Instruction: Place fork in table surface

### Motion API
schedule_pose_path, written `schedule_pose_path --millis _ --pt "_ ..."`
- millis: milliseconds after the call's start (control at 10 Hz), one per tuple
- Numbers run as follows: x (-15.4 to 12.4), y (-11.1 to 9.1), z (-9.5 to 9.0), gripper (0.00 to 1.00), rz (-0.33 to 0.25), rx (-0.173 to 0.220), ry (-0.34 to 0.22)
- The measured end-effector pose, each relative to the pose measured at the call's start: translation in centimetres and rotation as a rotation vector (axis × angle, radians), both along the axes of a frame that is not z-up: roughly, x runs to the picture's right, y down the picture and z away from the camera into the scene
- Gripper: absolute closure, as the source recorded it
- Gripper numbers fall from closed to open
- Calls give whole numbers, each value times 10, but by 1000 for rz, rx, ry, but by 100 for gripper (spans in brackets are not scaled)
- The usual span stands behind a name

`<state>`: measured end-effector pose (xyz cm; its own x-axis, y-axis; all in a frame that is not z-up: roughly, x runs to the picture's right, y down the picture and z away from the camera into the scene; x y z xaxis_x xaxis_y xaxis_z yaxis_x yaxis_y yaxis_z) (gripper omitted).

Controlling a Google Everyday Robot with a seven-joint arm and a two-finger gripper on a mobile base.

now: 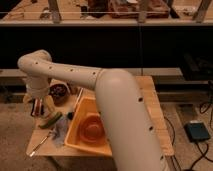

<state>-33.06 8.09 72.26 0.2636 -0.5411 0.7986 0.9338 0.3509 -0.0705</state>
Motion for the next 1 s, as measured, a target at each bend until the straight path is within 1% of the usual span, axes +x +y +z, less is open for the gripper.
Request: schedule_pose_path --millis 100,200,300,400,500,600,700,800,1000 --pt "17 8 -10 20 27 -6 42" --pt "29 15 -17 20 52 0 65" --pt "46 28 -28 20 91 34 80" --pt "52 44 -35 20 112 70 73" --pt "53 56 -36 20 118 82 59" --pt "51 67 -32 20 114 88 48" --pt "41 74 -27 20 94 85 45" --pt "28 78 -24 20 75 82 52" --pt "2 84 -21 20 66 74 55"
